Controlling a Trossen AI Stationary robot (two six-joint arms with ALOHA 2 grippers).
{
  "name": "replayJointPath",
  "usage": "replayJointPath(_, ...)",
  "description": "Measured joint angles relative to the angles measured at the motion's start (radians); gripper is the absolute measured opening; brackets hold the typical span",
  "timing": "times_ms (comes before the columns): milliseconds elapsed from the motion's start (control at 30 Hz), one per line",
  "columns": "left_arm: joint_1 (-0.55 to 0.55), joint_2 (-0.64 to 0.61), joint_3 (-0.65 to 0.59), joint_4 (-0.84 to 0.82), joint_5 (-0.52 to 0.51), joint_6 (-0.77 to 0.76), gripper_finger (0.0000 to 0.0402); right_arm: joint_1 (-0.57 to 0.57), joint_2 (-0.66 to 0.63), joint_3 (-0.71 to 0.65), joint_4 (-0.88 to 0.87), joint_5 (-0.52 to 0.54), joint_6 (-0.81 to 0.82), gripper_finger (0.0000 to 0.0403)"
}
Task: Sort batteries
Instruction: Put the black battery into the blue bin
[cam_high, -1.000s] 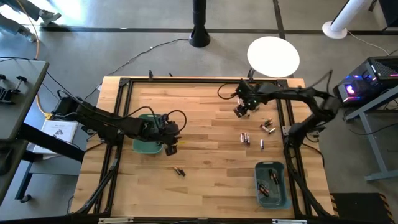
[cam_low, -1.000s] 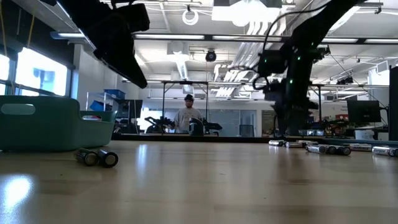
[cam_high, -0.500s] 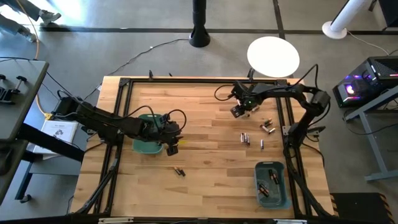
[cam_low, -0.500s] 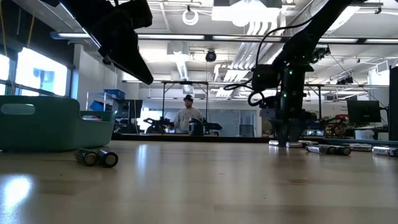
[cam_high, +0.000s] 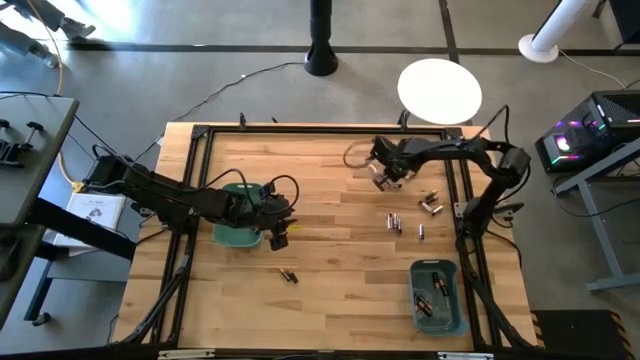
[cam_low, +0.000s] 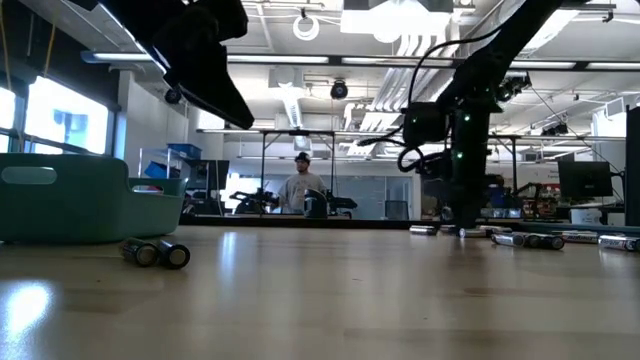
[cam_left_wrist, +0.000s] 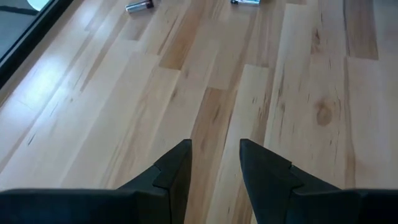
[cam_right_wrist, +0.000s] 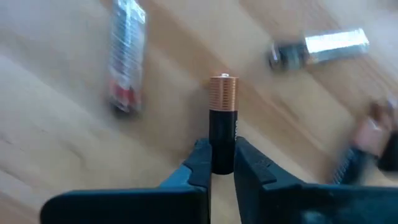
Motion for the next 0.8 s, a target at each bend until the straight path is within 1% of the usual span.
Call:
replayJointPath(67,-0.006,0.000,0.000,0.001,0.000,-0.001,0.0129,0.058,-0.058,-0.006,-0.088,0.028,0.026,0.0024)
replayJointPath(133,-0.011,0.000,0.000,0.002,0.000,-0.005,0.0129,0.133,-0.125,0.001,-0.136,0.045,0.062,0.0023)
replayJointPath(233,-0.012,0.000,0.000,0.008,0.000,-0.009,0.0129,0.281,-0.240,-0.001,-0.281,0.058,0.158,0.0020)
replayJointPath(333,-0.012,0.000,0.000,0.024,-0.003,-0.001,0.0129,0.469,-0.366,0.000,-0.386,0.040,0.327,0.0020)
replayJointPath(433,-0.011,0.000,0.000,0.057,-0.014,0.027,0.0129,0.685,-0.470,0.000,-0.456,-0.047,0.544,0.0021)
replayJointPath(533,-0.011,0.000,0.000,0.091,-0.015,0.065,0.0129,0.912,-0.531,0.001,-0.424,-0.098,0.784,0.0021)
replayJointPath(633,-0.009,0.000,0.000,0.130,-0.016,0.105,0.0129,1.108,-0.540,0.001,-0.333,-0.144,0.991,0.0021)
replayJointPath(700,-0.006,0.000,0.000,0.152,-0.016,0.118,0.0129,1.215,-0.523,0.001,-0.277,-0.171,1.122,0.0021)
replayJointPath(800,0.016,0.010,0.002,0.160,0.012,0.121,0.0129,1.330,-0.467,0.001,-0.219,-0.219,1.287,0.0021)
